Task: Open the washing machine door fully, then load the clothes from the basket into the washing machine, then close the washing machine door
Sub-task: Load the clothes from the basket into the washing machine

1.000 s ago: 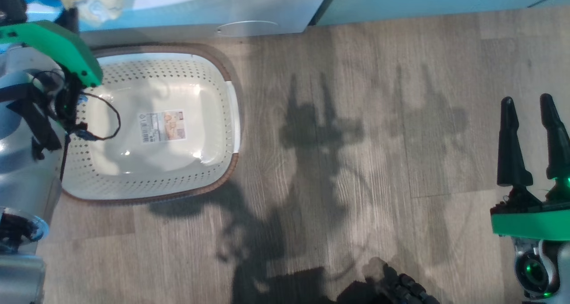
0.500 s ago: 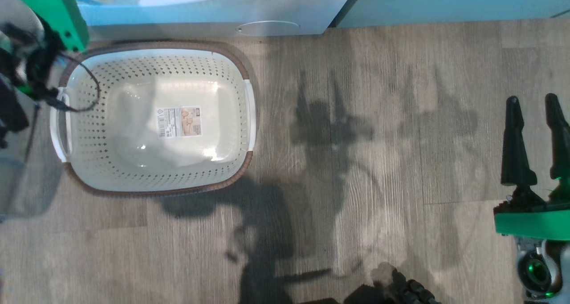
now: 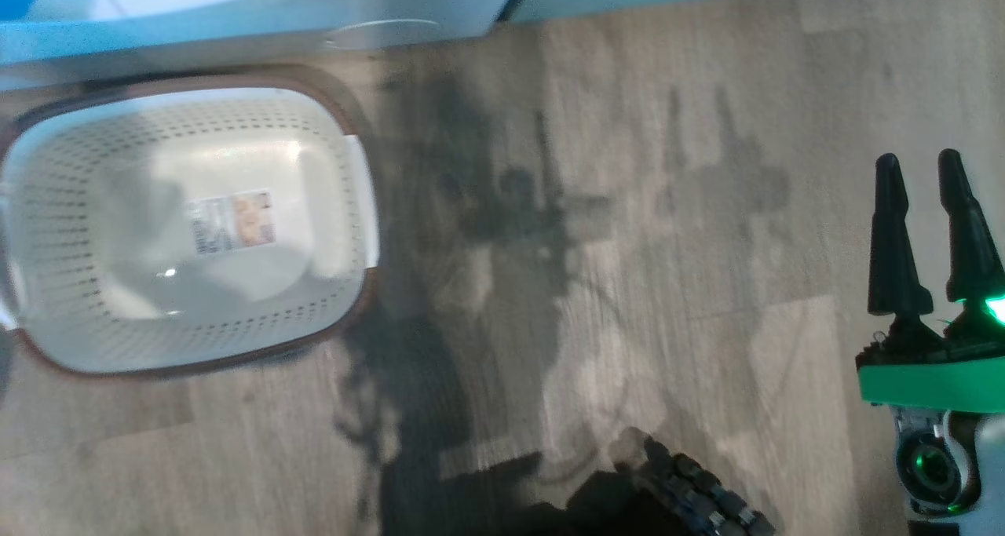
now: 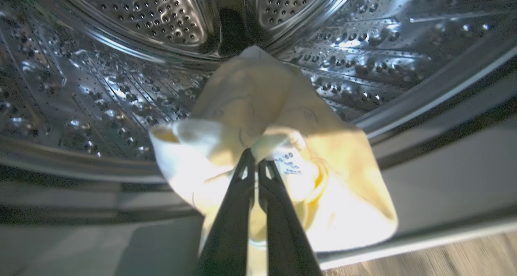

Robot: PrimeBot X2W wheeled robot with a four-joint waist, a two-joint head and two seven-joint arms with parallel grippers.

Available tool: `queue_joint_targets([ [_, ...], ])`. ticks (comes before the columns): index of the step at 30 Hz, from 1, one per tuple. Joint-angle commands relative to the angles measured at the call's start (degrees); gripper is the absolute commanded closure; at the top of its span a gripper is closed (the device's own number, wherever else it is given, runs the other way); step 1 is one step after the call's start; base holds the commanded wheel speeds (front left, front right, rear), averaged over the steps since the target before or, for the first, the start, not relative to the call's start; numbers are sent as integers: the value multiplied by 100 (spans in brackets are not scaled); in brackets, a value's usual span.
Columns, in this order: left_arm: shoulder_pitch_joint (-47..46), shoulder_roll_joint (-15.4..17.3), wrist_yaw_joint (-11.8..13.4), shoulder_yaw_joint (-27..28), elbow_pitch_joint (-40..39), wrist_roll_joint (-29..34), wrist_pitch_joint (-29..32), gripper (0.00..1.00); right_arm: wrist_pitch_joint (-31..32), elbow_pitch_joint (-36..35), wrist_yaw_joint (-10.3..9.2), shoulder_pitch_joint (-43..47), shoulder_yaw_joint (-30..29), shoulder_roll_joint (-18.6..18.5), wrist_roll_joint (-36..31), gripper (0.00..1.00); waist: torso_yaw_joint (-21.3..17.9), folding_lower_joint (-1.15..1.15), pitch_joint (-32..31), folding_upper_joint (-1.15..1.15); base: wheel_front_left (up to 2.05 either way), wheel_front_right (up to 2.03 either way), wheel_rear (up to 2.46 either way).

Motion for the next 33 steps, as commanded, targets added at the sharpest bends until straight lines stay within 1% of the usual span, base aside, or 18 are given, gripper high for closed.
queue_joint_targets([
  [1,-279,400,27,273,-101,84,32,100,-37,-155,-16,9,102,-97,75,0,-242,0,170,0,0,0,0],
  [7,-853,643,66,311,357,288,-28,100,-37,-143,-16,-7,233,-97,270,0,-660,0,447,0,0,0,0],
  [10,-1184,734,86,322,586,415,-201,100,-37,-150,-16,-16,309,-97,346,0,-840,0,598,0,0,0,0],
  [14,-1621,855,124,301,841,678,-676,100,-37,-179,-16,-38,429,-97,429,0,-1058,0,776,0,0,0,0],
  [17,-1911,943,191,257,950,942,-1211,100,-37,-206,-16,-40,493,-97,467,0,-1185,0,867,0,0,0,0],
  [19,-2125,918,208,197,997,1107,-1689,100,-37,-228,-16,-21,484,-97,467,0,-1193,0,905,0,0,0,0],
  [22,-2448,843,276,132,1067,1346,-2581,100,-37,-265,-16,9,471,-97,461,0,-1185,0,954,0,0,0,0],
  [23,-2508,815,274,89,1168,1398,-2729,100,-37,-276,-16,18,467,-97,454,0,-1174,0,961,0,0,0,0],
  [25,-2601,765,272,-9,1436,1484,-2805,100,-37,-291,-16,27,463,-97,442,0,-1154,0,981,0,0,0,0],
  [29,-2635,595,125,-27,2081,1268,-2517,100,-37,-280,-16,3,504,-97,419,0,-1118,0,998,0,0,0,0],
  [30,-2664,538,60,-27,2268,1181,-2432,55,-37,-286,-16,-33,522,-97,413,0,-1105,0,1002,0,0,0,0],
  [31,-2672,533,29,-70,2329,1197,-2400,0,-37,-286,-16,-50,525,-97,403,0,-1095,0,1003,0,0,0,0],
  [33,-2682,459,-24,-98,2416,1153,-2419,0,-37,-286,-16,-78,505,-97,368,0,-1035,0,992,0,0,0,0],
])
